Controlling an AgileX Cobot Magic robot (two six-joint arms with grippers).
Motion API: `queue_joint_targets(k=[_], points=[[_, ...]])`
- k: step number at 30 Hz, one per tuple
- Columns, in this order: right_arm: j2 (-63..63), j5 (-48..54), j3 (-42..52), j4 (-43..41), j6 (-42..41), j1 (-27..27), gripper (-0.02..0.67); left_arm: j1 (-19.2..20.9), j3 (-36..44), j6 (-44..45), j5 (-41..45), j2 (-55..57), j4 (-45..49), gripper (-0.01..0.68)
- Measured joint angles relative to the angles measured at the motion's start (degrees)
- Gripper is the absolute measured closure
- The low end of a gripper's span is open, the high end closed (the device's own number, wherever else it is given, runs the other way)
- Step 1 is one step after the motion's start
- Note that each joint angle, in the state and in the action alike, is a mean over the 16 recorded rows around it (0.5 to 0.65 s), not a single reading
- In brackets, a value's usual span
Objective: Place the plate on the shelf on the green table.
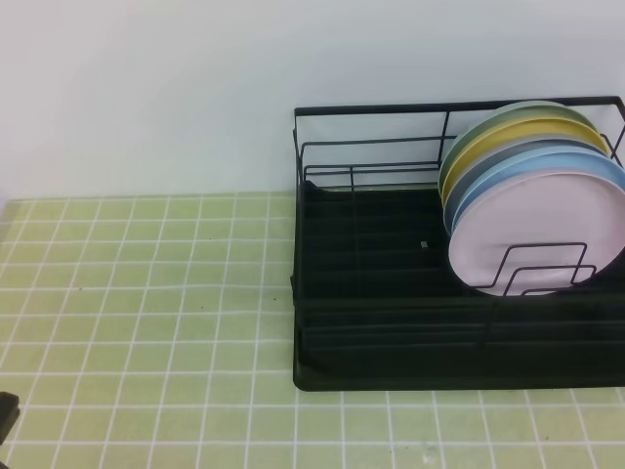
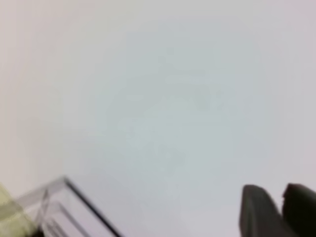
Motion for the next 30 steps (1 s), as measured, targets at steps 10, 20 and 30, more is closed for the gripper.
queue_joint_targets(k=[10,20,30], points=[[-16.02,4.59,0.00,3.48,12.12,0.00,0.637,0.01,0.00,0.06,-0.03,0.01,0.00,0.674],[-22.08,6.12,0.00,3.57,14.27,0.00,0.650,0.00,0.00,0.56,-0.04,0.00,0.00,0.674],[-22.23,4.84,0.00,3.35,13.08,0.00,0.650,0.53,0.00,0.86,0.28,0.10,0.00,0.674]])
